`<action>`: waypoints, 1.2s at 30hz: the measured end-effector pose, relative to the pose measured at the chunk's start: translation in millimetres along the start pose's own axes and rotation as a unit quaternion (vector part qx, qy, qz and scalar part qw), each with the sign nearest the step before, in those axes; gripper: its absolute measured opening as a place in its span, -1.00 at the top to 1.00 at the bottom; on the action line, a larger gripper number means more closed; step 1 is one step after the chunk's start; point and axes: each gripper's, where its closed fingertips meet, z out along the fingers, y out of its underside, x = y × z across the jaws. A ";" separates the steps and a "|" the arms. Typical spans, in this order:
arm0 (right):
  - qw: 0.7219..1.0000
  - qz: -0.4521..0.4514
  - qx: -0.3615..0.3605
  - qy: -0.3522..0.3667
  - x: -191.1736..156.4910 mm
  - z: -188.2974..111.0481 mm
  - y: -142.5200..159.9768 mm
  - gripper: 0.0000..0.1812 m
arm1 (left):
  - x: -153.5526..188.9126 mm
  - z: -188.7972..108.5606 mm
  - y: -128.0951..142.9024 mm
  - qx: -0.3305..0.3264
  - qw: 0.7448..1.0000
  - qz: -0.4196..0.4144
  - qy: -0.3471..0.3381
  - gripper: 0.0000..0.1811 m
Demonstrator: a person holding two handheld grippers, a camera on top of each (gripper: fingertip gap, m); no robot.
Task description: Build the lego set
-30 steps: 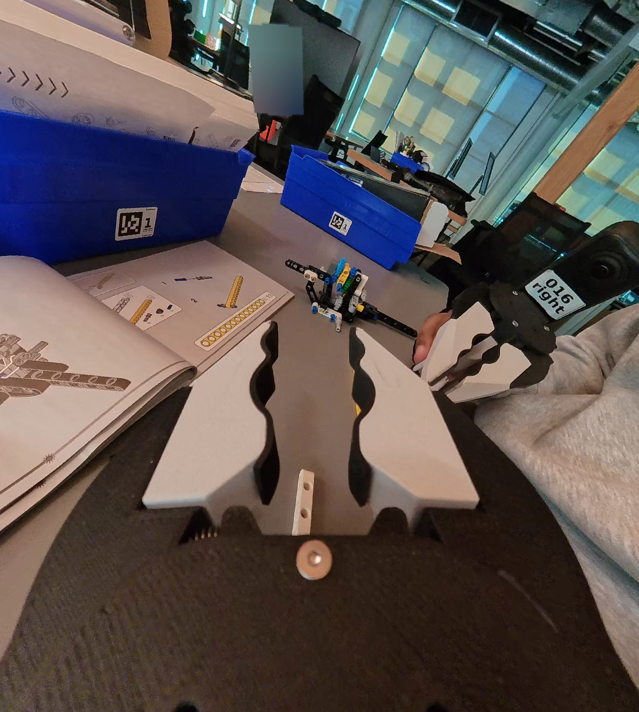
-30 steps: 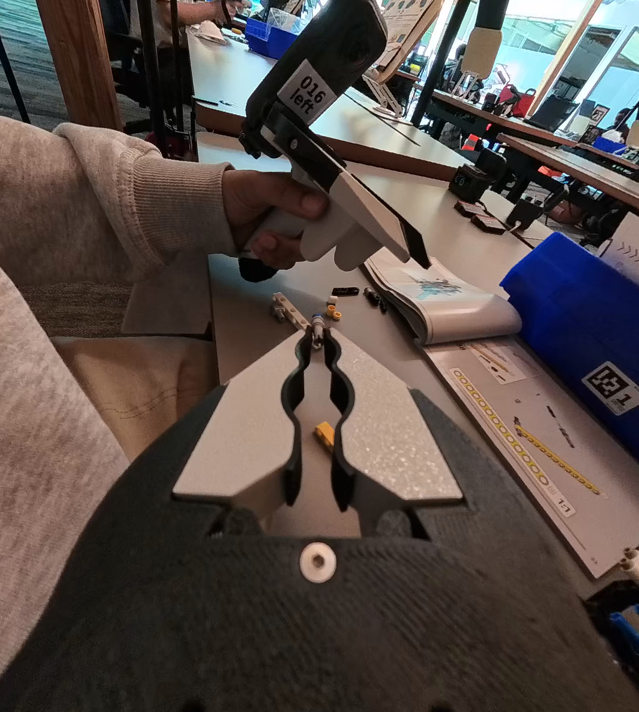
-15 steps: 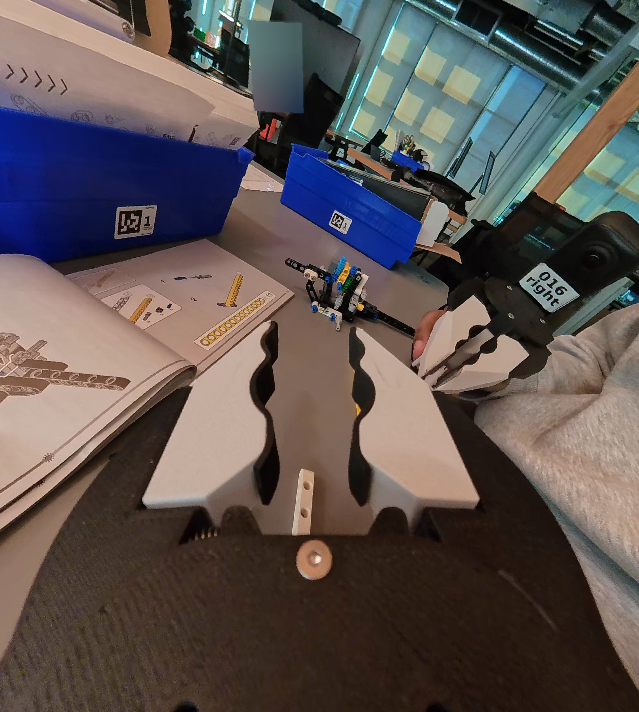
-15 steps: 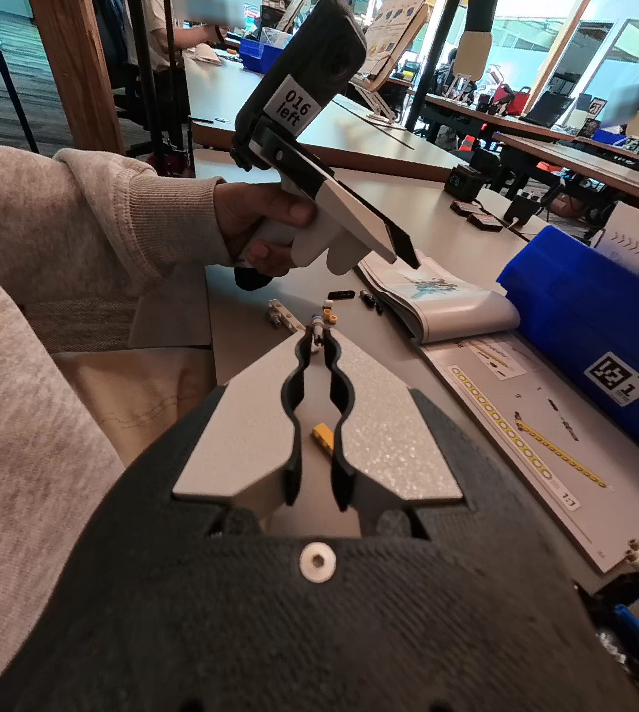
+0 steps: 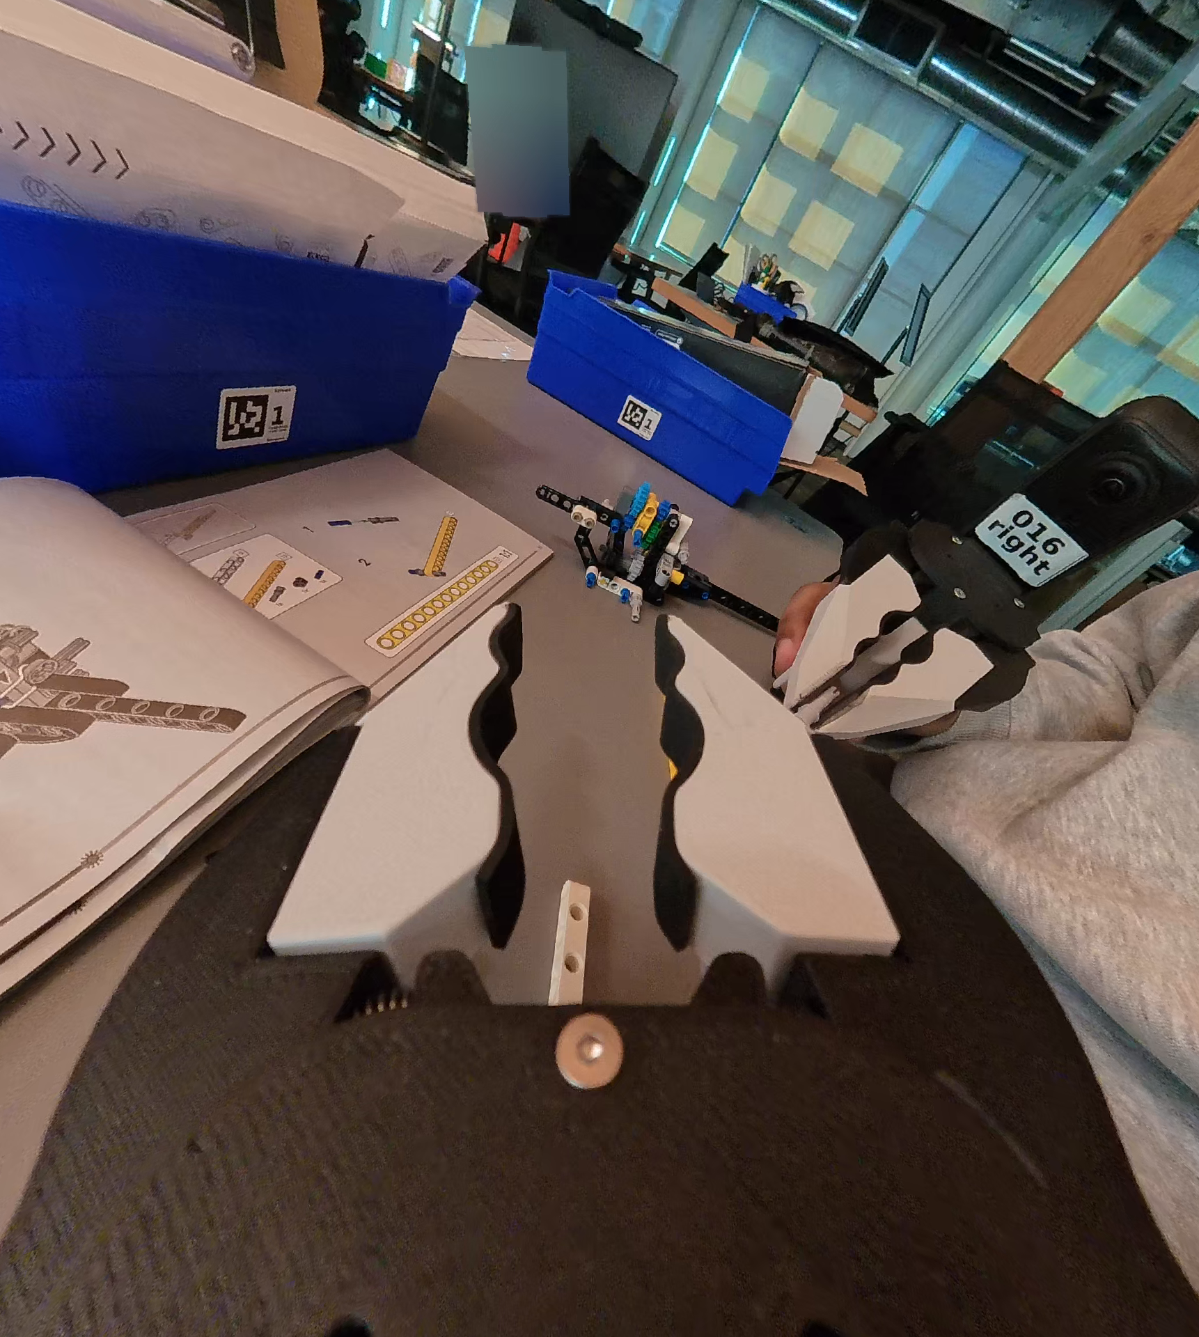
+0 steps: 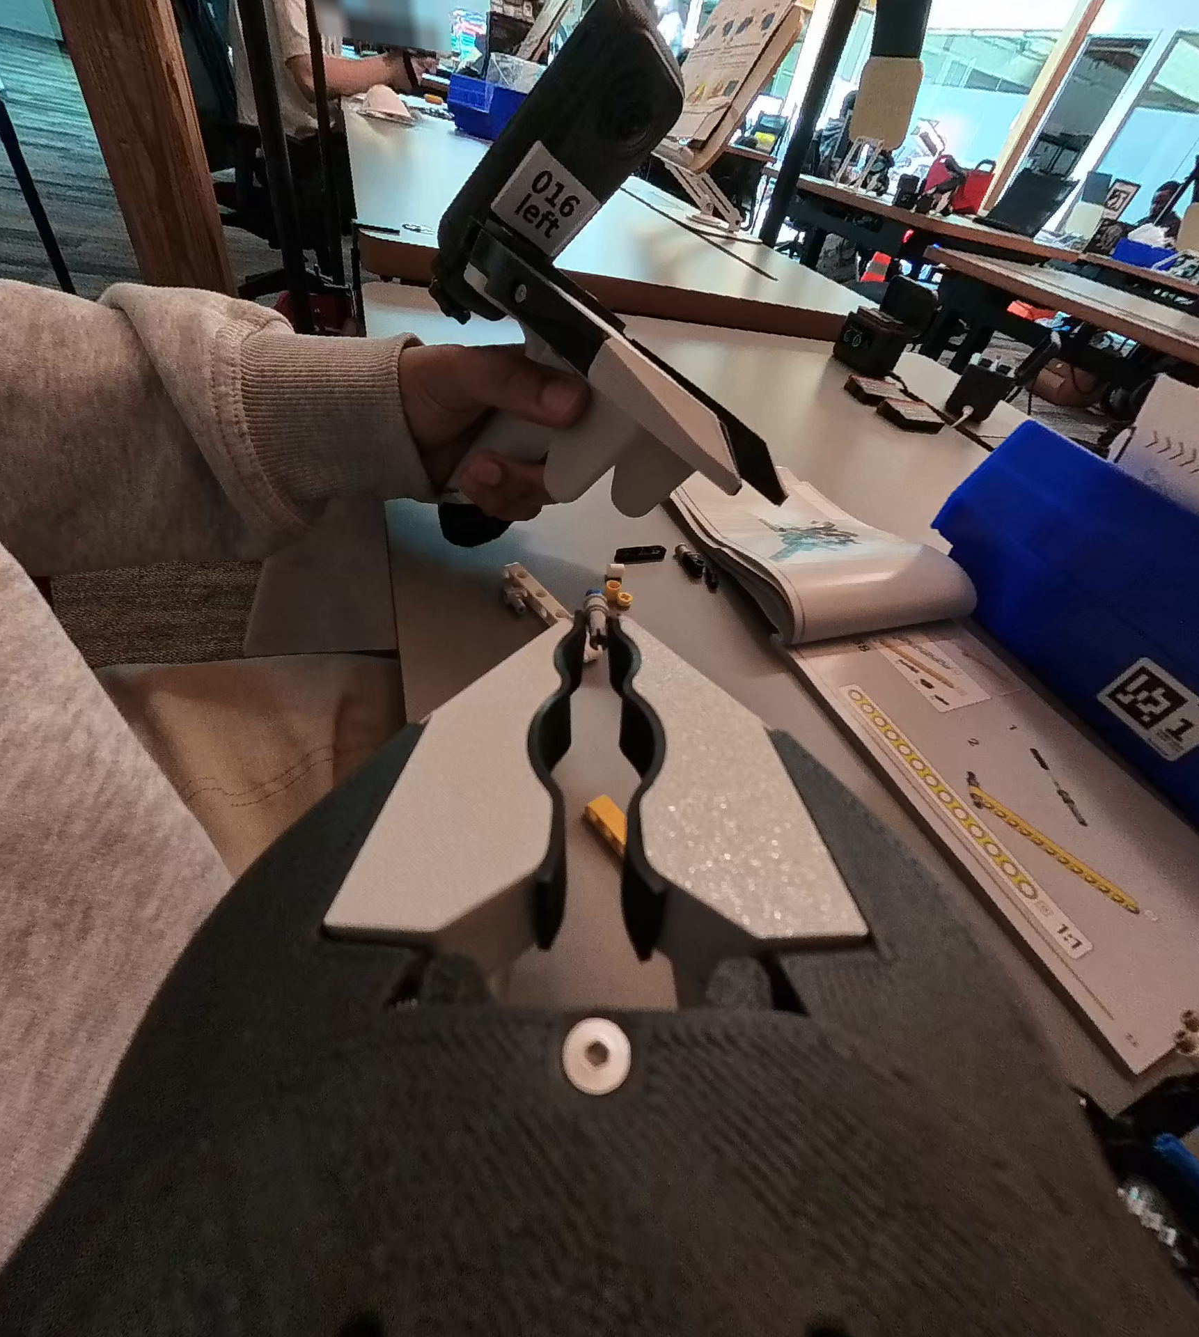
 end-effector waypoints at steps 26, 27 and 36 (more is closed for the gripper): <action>1.000 0.021 0.015 0.008 7.4 -3.6 -3.1 0.95 | -92.4 -100.4 -54.5 0.217 0.934 -0.064 -0.277 0.62; 0.999 0.021 0.026 0.022 13.1 -7.0 -5.7 0.95 | -91.7 -98.4 -53.6 0.215 0.936 -0.071 -0.269 0.62; 0.980 0.082 0.090 0.159 91.1 -58.0 -16.5 0.96 | -83.0 -76.5 -46.6 0.168 0.951 -0.040 -0.255 0.64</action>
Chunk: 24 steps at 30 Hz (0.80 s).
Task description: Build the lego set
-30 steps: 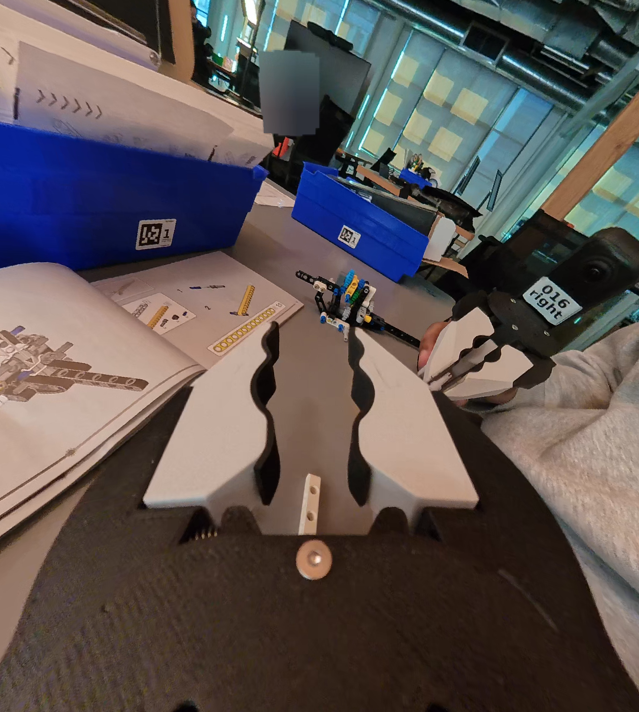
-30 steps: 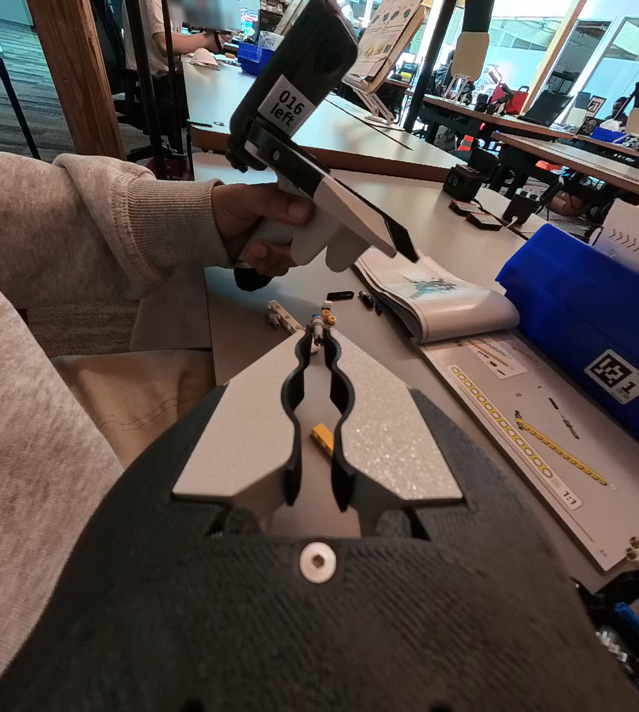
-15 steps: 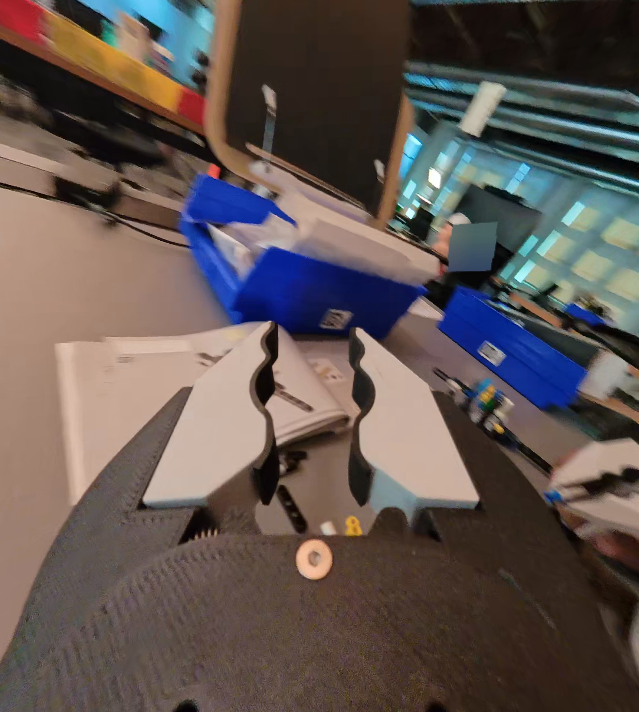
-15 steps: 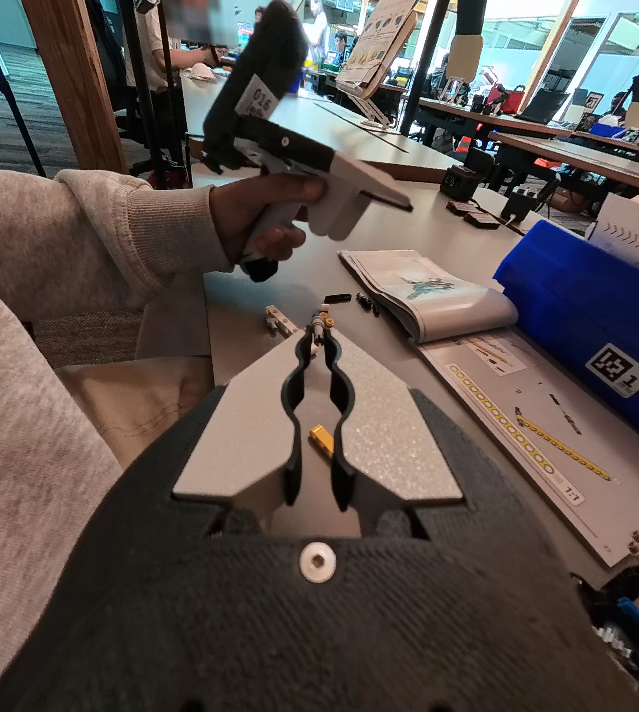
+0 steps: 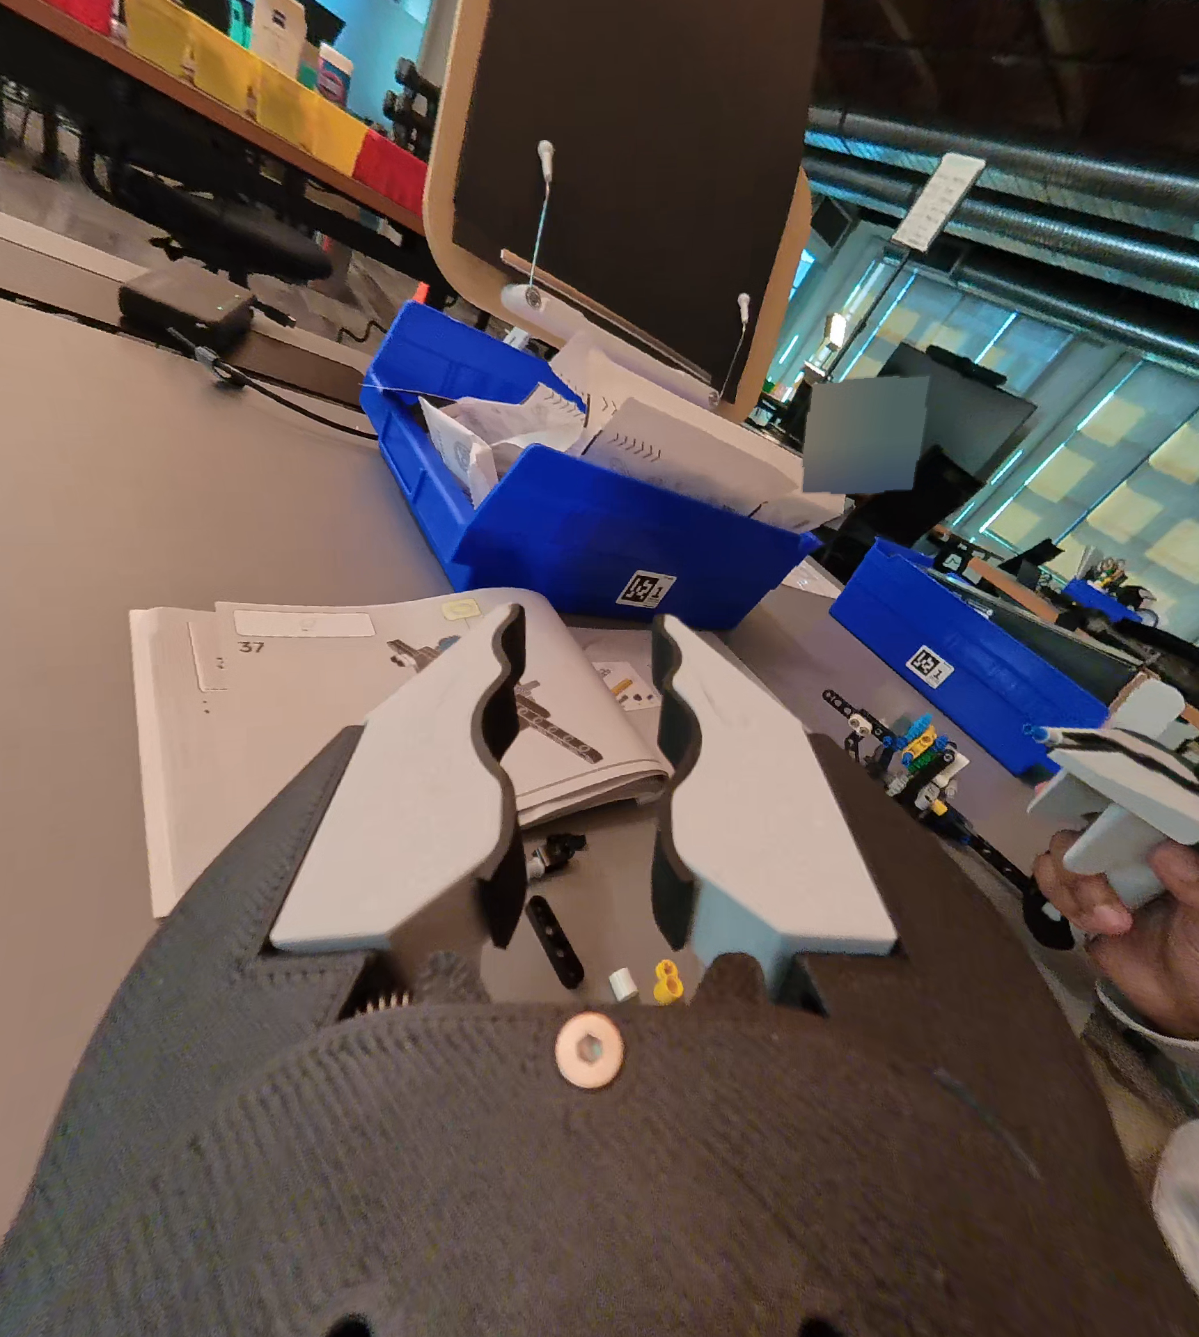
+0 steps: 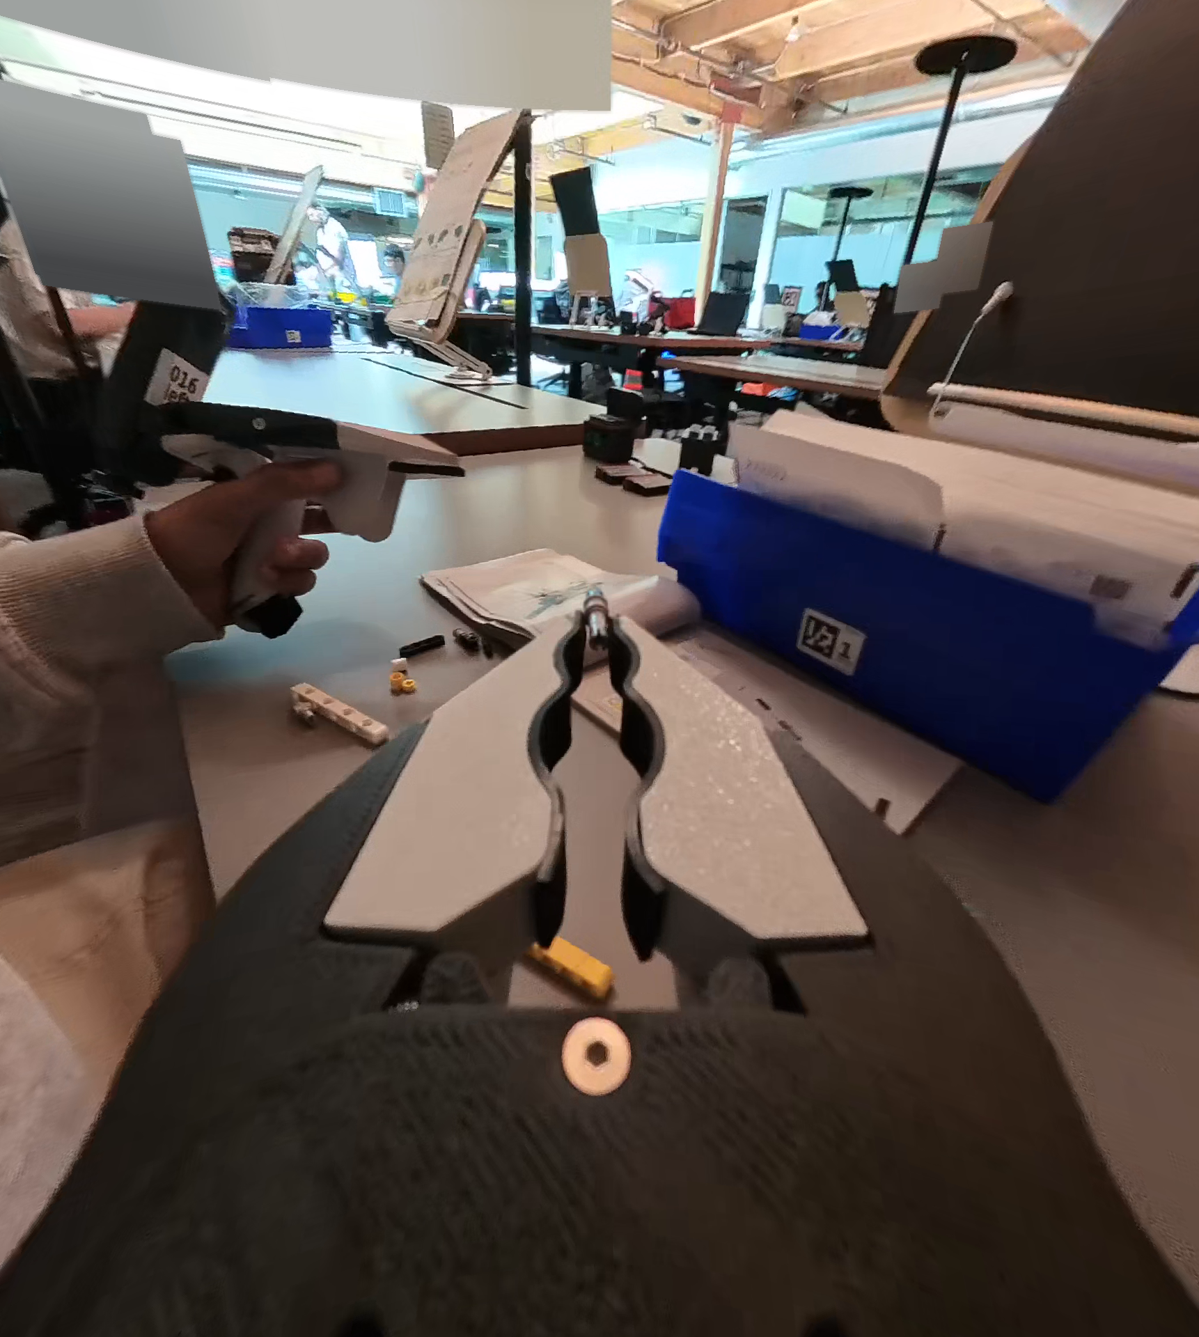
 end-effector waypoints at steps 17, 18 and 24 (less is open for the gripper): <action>0.997 0.039 -0.028 -0.056 -24.6 12.8 19.5 0.96 | 23.3 8.6 16.4 -0.042 0.997 0.054 0.035 0.66; 0.997 0.041 -0.028 -0.057 -24.4 12.8 19.6 0.96 | 24.3 9.0 17.3 -0.044 0.997 0.056 0.036 0.65; 0.997 0.041 -0.031 -0.058 -25.1 12.9 20.3 0.96 | 29.7 8.8 18.1 -0.045 0.996 0.055 0.054 0.65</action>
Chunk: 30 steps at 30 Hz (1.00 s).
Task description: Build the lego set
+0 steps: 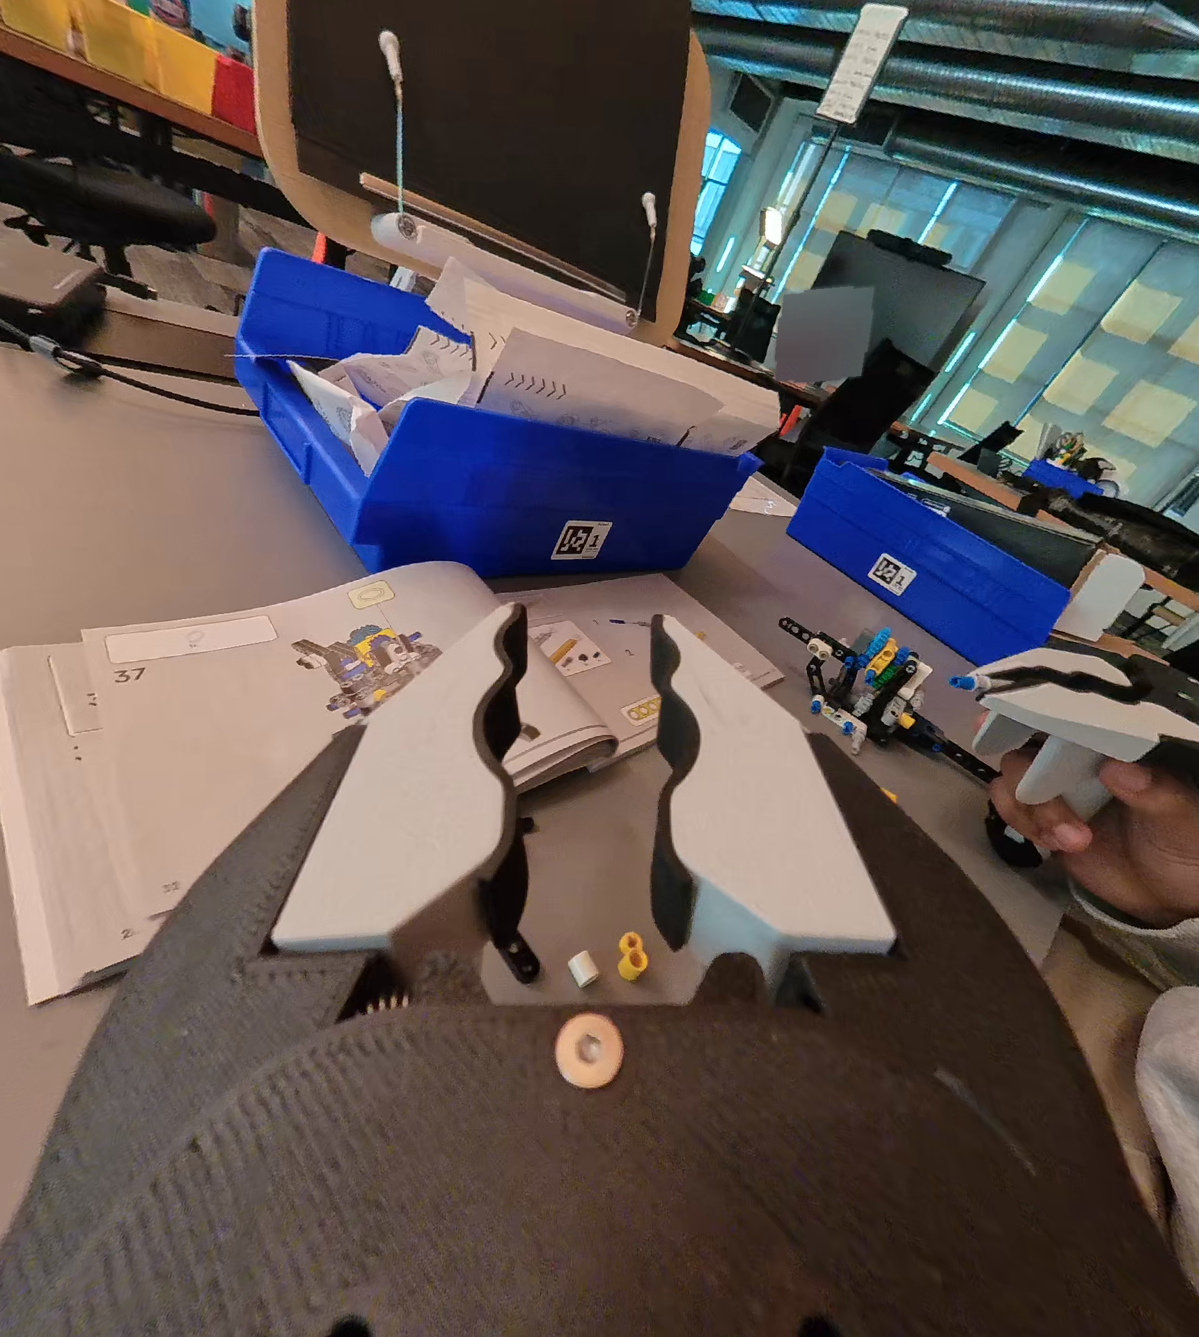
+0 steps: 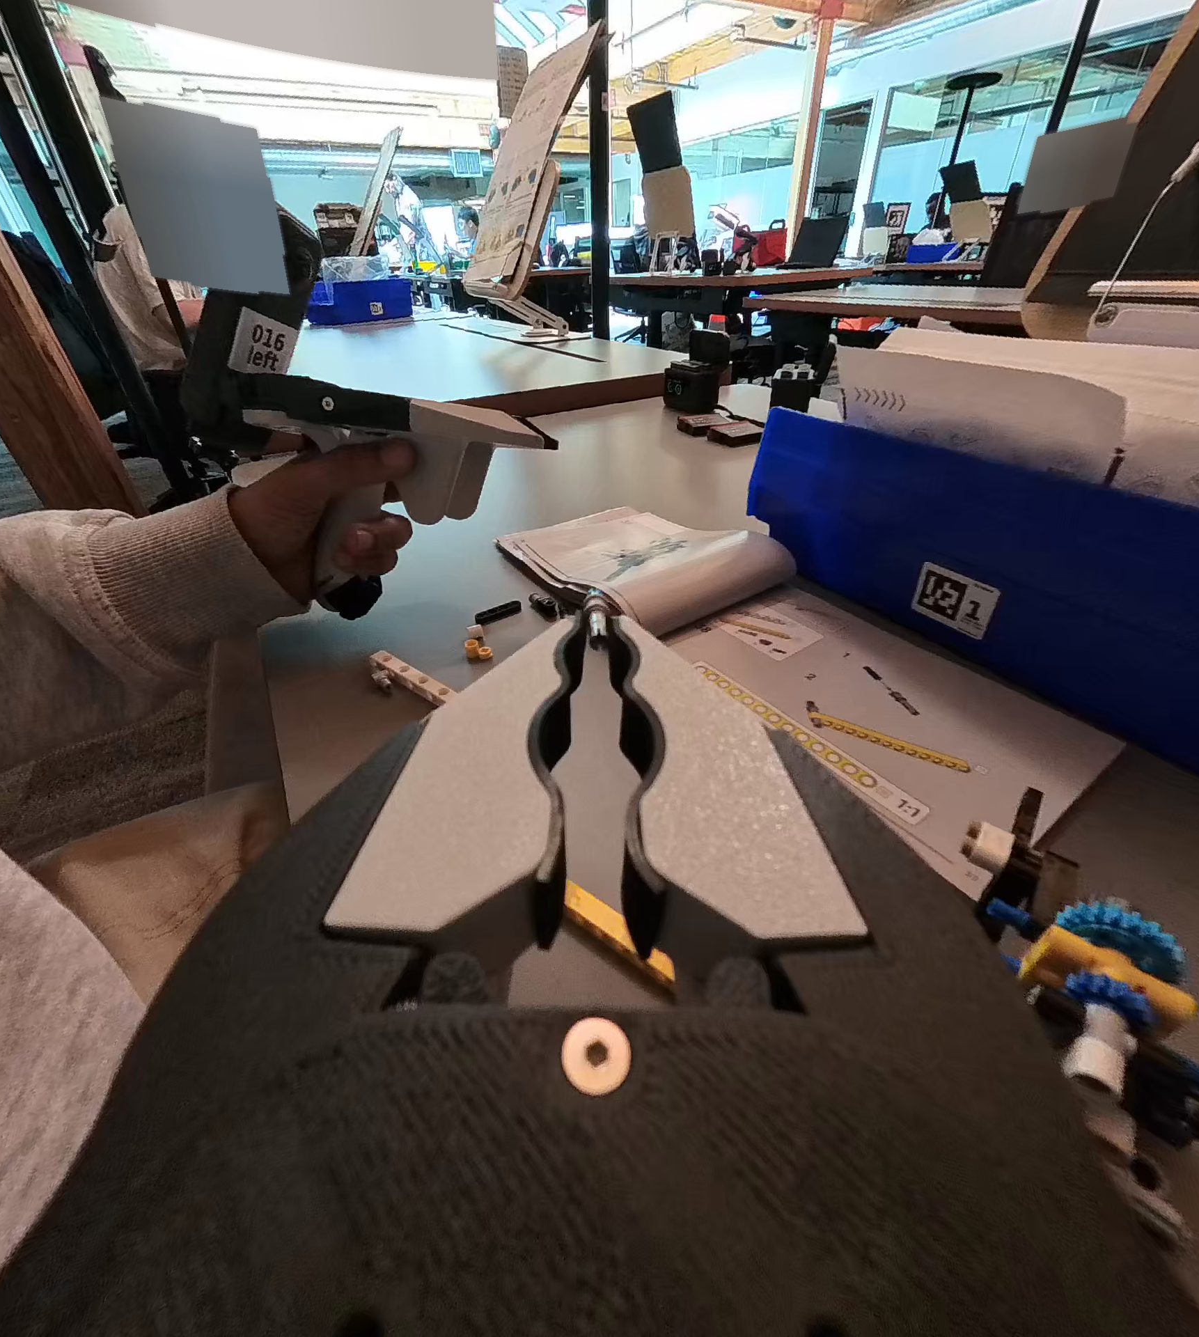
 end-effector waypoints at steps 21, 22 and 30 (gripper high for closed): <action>0.978 0.067 0.003 -0.197 -60.6 0.9 -3.7 0.96 | 163.1 -12.9 74.9 -0.184 0.900 0.016 0.395 0.75; 0.976 0.071 -0.003 -0.207 -63.3 0.8 -2.4 0.96 | 163.2 -13.3 73.9 -0.182 0.900 0.015 0.396 0.78; 0.971 0.087 -0.021 -0.220 -67.6 2.5 1.7 0.96 | 165.6 -15.5 72.4 -0.178 0.897 0.018 0.403 0.98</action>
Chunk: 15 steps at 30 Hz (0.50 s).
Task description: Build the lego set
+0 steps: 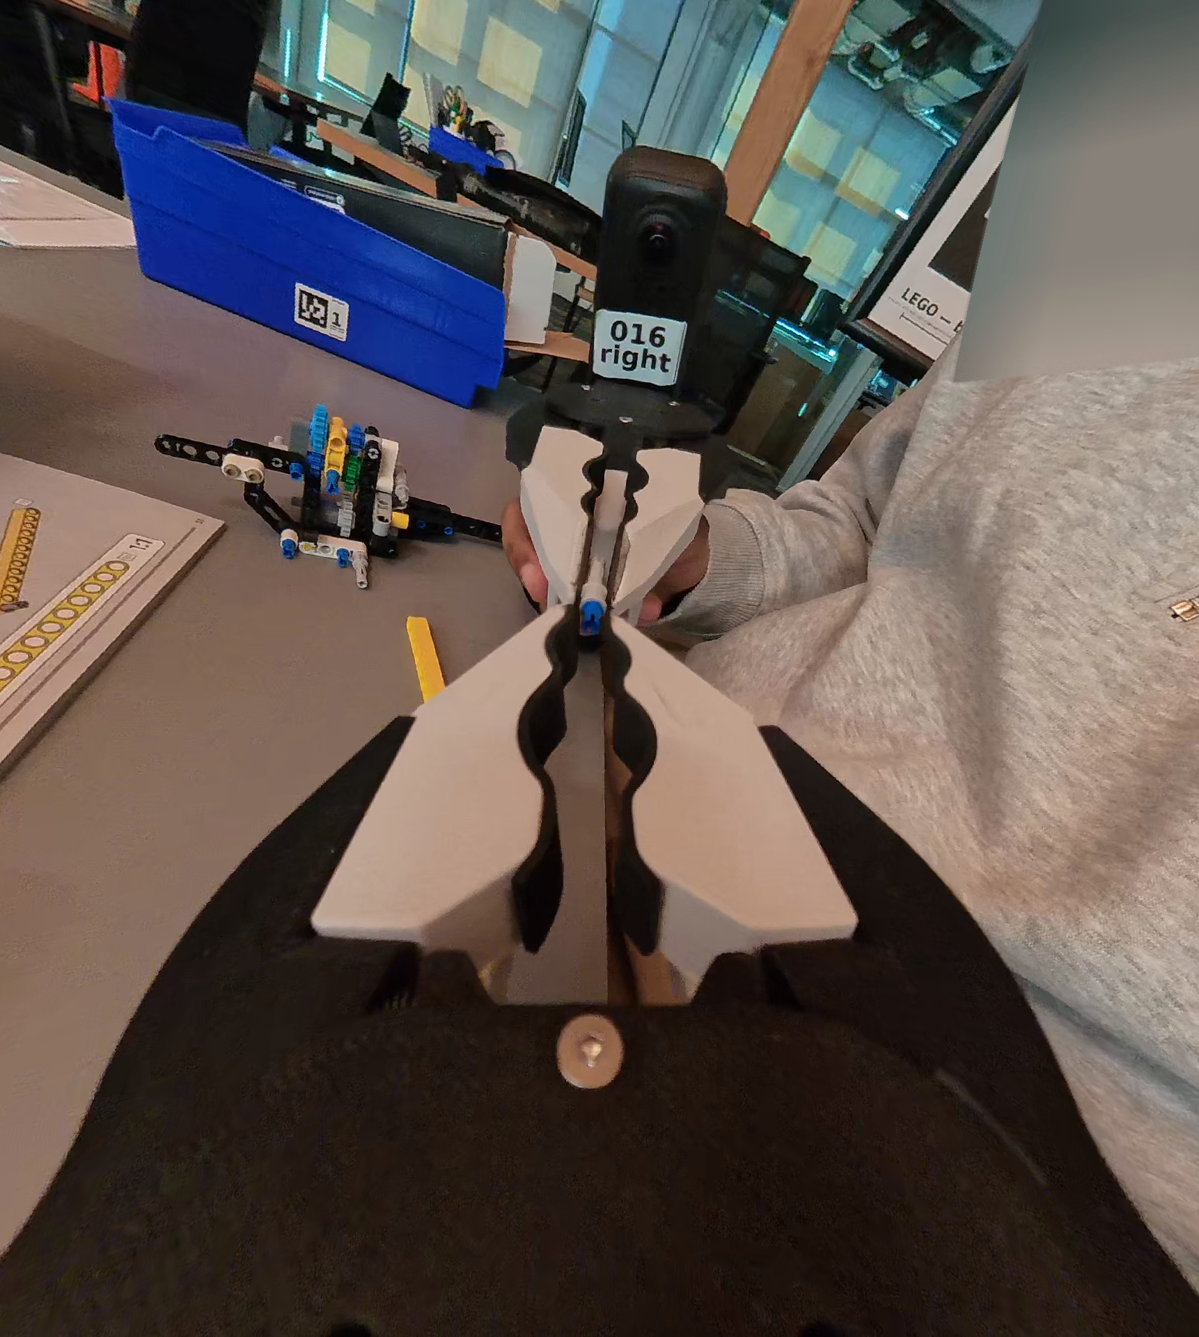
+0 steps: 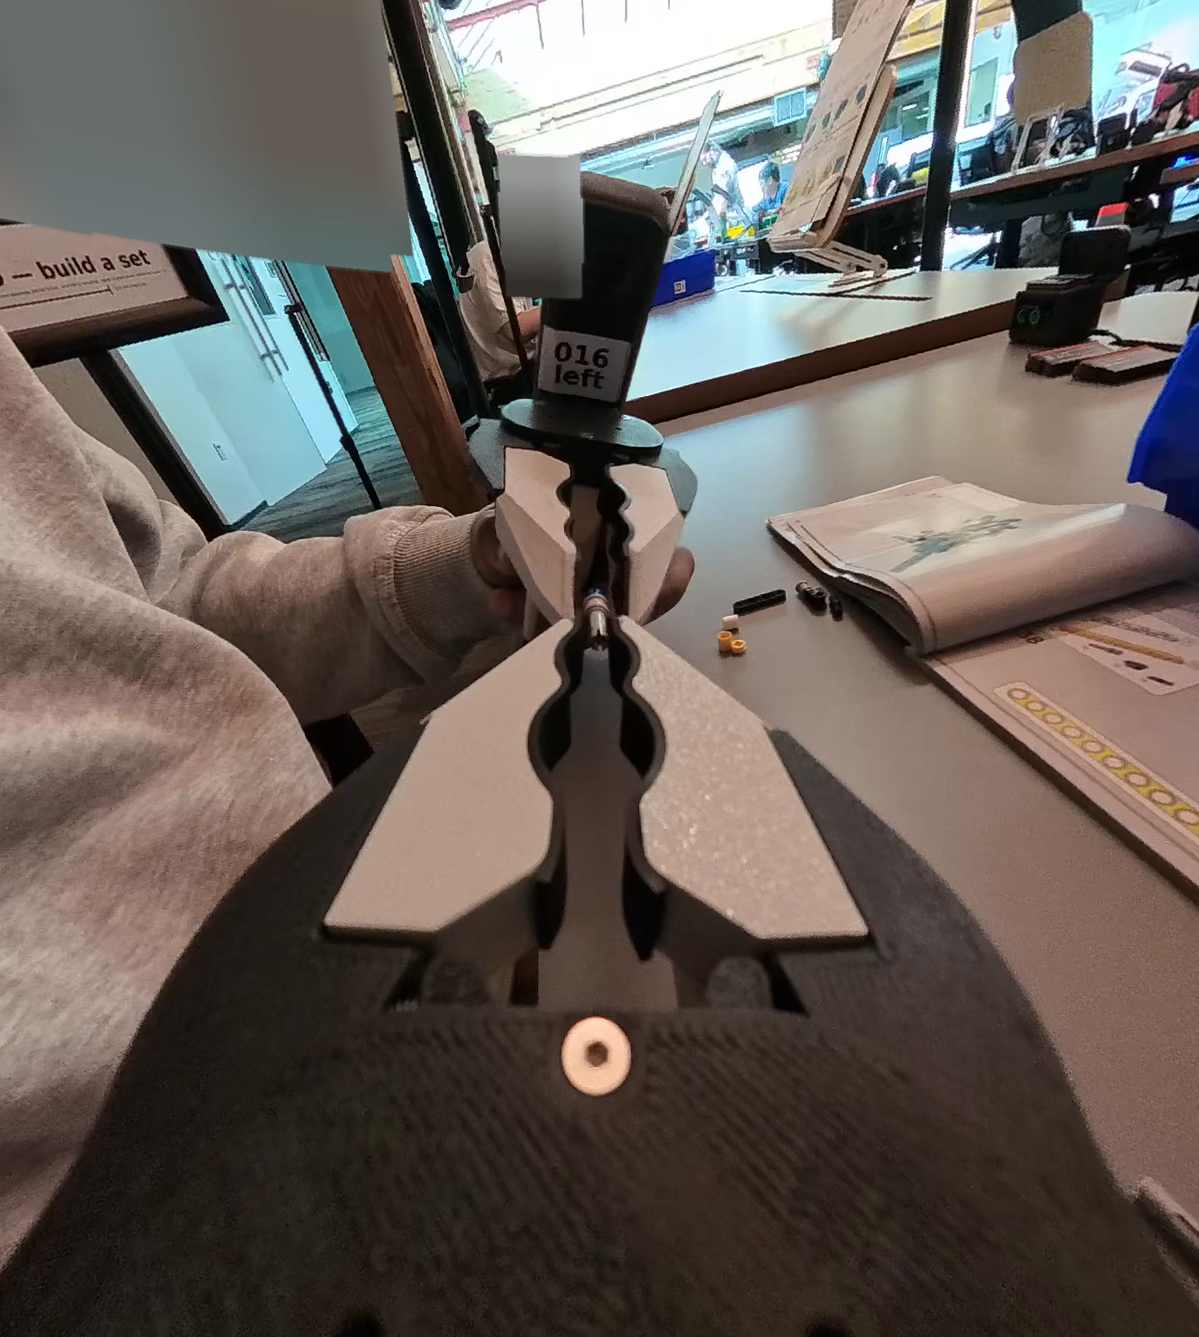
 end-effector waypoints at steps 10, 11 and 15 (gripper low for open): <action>1.000 0.025 0.002 0.002 4.6 -1.0 -0.4 0.96 | 3.4 -2.2 -6.9 0.022 0.999 -0.023 0.019 0.80; 1.000 0.026 0.003 0.002 4.9 -1.2 -0.6 0.96 | 3.4 -2.4 -7.4 0.023 0.999 -0.023 0.019 0.79; 0.999 0.037 0.001 -0.003 4.6 -0.9 0.1 0.95 | 3.4 -1.6 -6.4 0.020 0.999 -0.022 0.019 0.79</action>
